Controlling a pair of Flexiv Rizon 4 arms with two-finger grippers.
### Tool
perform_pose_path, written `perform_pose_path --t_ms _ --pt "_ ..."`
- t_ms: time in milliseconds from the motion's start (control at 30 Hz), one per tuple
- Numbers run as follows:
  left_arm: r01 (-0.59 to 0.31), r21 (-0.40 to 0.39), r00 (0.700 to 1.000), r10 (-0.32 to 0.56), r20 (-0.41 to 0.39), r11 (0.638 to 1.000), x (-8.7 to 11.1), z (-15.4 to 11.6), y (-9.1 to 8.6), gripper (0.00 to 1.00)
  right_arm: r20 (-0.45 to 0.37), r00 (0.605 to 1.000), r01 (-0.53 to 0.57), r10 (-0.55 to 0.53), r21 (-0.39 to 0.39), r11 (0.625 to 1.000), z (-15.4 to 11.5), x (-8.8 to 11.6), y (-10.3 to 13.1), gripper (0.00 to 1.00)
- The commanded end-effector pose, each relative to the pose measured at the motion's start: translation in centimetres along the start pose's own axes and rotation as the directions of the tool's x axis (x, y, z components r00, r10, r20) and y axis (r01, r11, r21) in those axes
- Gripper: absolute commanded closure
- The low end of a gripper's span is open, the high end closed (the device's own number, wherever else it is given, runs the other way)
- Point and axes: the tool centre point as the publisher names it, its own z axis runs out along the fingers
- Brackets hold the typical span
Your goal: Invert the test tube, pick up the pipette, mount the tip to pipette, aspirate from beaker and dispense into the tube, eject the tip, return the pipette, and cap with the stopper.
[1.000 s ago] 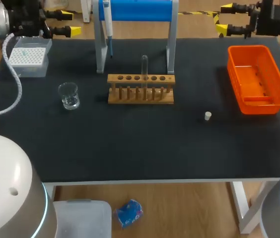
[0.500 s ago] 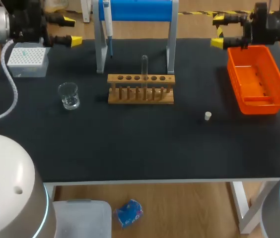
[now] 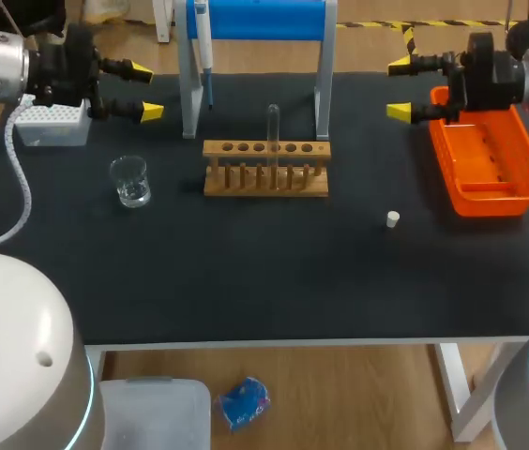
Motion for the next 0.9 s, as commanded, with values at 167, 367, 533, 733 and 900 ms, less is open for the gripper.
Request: perform_pose_path --t_ms 167,367,533,733,900 --pt "0.001 -0.002 1.0 -0.001 0.0 1.0 -0.1 0.1 0.0 0.0 0.001 1.0 0.0 0.0 0.002 1.0 -0.1 0.1 0.1 0.0" --pt "-0.001 -0.01 1.0 0.001 -0.006 1.0 0.4 0.8 0.2 0.0 -0.036 0.999 -0.035 0.034 -0.024 0.999 1.9 0.4 -1.7 0.0" --pt "0.004 -0.017 1.0 -0.004 -0.017 1.0 1.3 1.6 1.0 0.0 -0.085 0.993 -0.091 0.087 -0.052 0.994 4.0 1.1 -3.8 0.0" --pt "-0.008 -0.034 1.0 0.007 -0.03 0.999 2.1 2.7 1.4 0.0 -0.127 0.987 -0.102 0.097 -0.04 0.994 6.3 1.3 -5.3 0.0" --pt "-0.034 -0.064 0.998 0.031 -0.045 0.997 2.4 4.1 1.6 0.0 -0.144 0.986 -0.092 0.088 -0.02 0.996 8.7 1.0 -5.9 0.0"
